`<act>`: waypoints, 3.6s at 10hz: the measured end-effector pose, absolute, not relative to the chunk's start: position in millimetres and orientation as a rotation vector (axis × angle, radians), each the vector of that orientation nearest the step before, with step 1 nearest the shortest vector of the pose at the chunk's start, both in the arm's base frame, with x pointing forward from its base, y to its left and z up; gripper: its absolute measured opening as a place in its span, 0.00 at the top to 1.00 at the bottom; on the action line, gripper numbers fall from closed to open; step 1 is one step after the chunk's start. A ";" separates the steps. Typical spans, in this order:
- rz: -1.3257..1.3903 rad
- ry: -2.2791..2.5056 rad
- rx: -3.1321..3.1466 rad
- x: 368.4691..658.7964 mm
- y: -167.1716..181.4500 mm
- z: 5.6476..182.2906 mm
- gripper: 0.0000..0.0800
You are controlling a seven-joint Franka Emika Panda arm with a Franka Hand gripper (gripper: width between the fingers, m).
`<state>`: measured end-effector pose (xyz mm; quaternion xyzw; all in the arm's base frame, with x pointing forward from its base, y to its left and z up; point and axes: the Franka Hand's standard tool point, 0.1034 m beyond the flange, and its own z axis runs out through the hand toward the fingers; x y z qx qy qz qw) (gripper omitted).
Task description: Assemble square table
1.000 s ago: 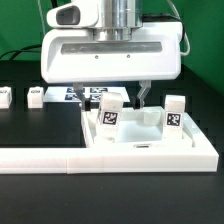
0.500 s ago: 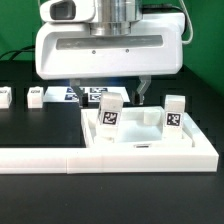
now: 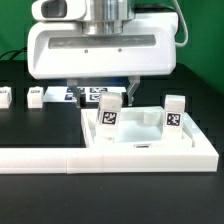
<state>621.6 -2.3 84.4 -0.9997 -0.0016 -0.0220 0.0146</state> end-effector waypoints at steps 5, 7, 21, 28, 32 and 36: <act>-0.072 -0.005 -3.112 622.6 -2.3 84.9 0.64; -0.072 0.010 -3.112 622.5 -2.5 84.8 0.64; -0.145 1.965 -2.403 618.5 1.5 82.9 0.64; -0.258 1.296 -2.813 624.8 10.8 82.5 0.20; -0.270 0.913 -2.985 624.9 10.7 82.4 0.19; -0.277 0.296 -3.143 623.7 8.1 83.7 0.19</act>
Offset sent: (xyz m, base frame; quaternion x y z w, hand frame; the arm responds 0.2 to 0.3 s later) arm 0.0014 0.0038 -0.0004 -0.0014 0.0000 0.0006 1.0000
